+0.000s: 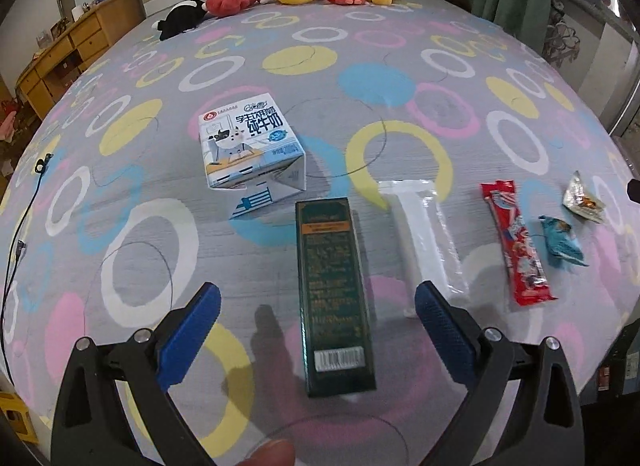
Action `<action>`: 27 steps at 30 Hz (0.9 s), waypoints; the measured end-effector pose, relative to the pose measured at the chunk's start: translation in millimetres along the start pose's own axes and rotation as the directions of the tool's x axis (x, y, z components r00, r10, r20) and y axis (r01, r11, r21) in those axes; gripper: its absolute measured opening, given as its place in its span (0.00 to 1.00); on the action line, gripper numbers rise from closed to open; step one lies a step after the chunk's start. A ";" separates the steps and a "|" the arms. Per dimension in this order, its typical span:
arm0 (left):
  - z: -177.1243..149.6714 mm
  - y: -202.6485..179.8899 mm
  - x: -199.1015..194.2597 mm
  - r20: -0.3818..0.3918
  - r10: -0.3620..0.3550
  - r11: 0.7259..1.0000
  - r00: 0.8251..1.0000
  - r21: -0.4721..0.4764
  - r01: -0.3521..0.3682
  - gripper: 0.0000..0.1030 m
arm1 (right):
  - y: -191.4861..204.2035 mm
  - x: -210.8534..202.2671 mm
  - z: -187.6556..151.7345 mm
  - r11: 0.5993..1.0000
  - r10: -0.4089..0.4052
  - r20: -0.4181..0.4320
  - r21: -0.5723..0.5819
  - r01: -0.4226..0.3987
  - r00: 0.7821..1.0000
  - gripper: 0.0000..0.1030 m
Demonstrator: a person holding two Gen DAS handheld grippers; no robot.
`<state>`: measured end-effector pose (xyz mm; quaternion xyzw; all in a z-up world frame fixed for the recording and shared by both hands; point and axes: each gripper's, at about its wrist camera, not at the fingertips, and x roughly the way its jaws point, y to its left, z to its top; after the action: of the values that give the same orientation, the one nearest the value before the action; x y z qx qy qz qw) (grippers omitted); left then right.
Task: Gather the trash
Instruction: 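Grasp the dark green box with the left tool while the right tool grasps the clear packet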
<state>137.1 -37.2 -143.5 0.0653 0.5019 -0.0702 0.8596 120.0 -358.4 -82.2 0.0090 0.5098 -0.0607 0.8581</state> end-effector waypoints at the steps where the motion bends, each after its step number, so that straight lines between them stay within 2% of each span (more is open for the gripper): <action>1: -0.5 0.2 3.6 -0.007 0.000 1.000 1.000 0.002 0.000 0.92 | 0.0 6.9 1.4 1.000 -0.004 -0.009 -0.001 0.004 1.000 0.83; 15: -1.4 6.2 27.2 -0.041 0.006 1.000 0.999 0.013 -0.006 0.92 | -3.8 43.1 10.8 1.000 -0.025 -0.060 0.014 0.026 0.998 0.83; 27: 4.1 1.2 36.1 -0.049 -0.004 1.000 0.999 0.020 0.005 0.91 | -22.0 93.5 19.2 0.996 0.004 -0.171 0.091 0.012 0.985 0.83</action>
<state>158.4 -38.8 -173.0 0.0745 0.5223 -0.0757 0.8461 178.4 -390.6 -153.9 0.0526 0.5783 -0.0848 0.8097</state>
